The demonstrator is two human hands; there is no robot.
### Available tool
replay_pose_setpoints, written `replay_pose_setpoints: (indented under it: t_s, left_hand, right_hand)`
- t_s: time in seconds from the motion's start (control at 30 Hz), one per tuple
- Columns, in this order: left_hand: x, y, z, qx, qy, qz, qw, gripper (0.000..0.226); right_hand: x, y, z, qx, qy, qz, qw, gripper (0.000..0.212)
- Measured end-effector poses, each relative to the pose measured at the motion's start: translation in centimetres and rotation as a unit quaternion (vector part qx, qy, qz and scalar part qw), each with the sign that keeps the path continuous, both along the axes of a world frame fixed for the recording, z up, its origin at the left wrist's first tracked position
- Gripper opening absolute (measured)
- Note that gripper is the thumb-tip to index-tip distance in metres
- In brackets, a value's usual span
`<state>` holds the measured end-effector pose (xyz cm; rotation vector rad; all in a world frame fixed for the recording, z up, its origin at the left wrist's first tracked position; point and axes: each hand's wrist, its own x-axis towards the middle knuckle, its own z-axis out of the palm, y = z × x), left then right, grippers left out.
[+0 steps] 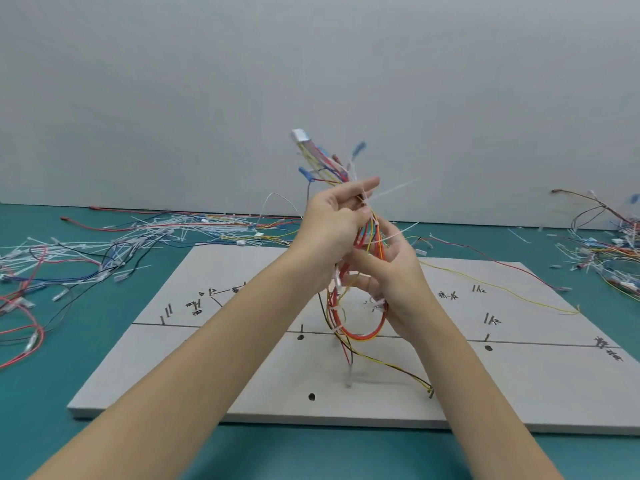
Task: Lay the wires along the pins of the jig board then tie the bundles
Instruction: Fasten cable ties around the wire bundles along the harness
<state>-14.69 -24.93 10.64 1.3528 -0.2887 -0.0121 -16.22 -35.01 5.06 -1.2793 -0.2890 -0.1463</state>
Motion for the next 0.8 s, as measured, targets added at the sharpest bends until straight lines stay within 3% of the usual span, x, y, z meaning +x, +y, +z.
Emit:
replay_pose_setpoints:
  t_s: [0.1, 0.3, 0.4, 0.47, 0.53, 0.6, 0.7, 0.8]
  left_hand:
    - [-0.3, 0.4, 0.9, 0.046, -0.009, -0.037, 0.998, 0.047]
    - [-1.4, 3.8, 1.9, 0.03, -0.038, -0.148, 0.988, 0.041]
    - [-1.2, 5.9, 1.7, 0.0, -0.063, -0.116, 0.991, 0.026]
    - [-0.7, 6.9, 1.0, -0.039, -0.065, -0.037, 0.996, 0.022]
    - [0.0, 7.4, -0.4, -0.007, -0.056, 0.037, 0.998, 0.019]
    - [0.5, 7.3, -2.2, 0.067, -0.034, 0.042, 0.996, 0.018]
    - [0.2, 6.6, -4.8, 0.132, 0.026, -0.049, 0.99, 0.042]
    - [-0.5, 5.3, -6.1, 0.122, 0.079, -0.128, 0.981, 0.059]
  right_hand:
    - [0.0, -1.0, 0.3, 0.042, 0.013, 0.022, 0.999, 0.047]
    - [0.2, -2.5, 0.5, 0.078, 0.012, 0.013, 0.997, 0.043]
    - [0.4, -2.7, 0.6, 0.105, 0.018, 0.013, 0.994, 0.04]
    - [0.6, -2.7, 0.6, 0.129, 0.018, 0.014, 0.991, 0.036]
    - [0.6, -2.9, 0.7, 0.157, 0.022, 0.032, 0.987, 0.036]
    - [0.6, -3.2, 0.6, 0.197, 0.034, 0.066, 0.978, 0.037]
    - [0.8, -3.1, 0.2, 0.256, 0.05, 0.101, 0.96, 0.051]
    - [1.0, -2.8, -0.2, 0.26, 0.054, 0.111, 0.958, 0.063]
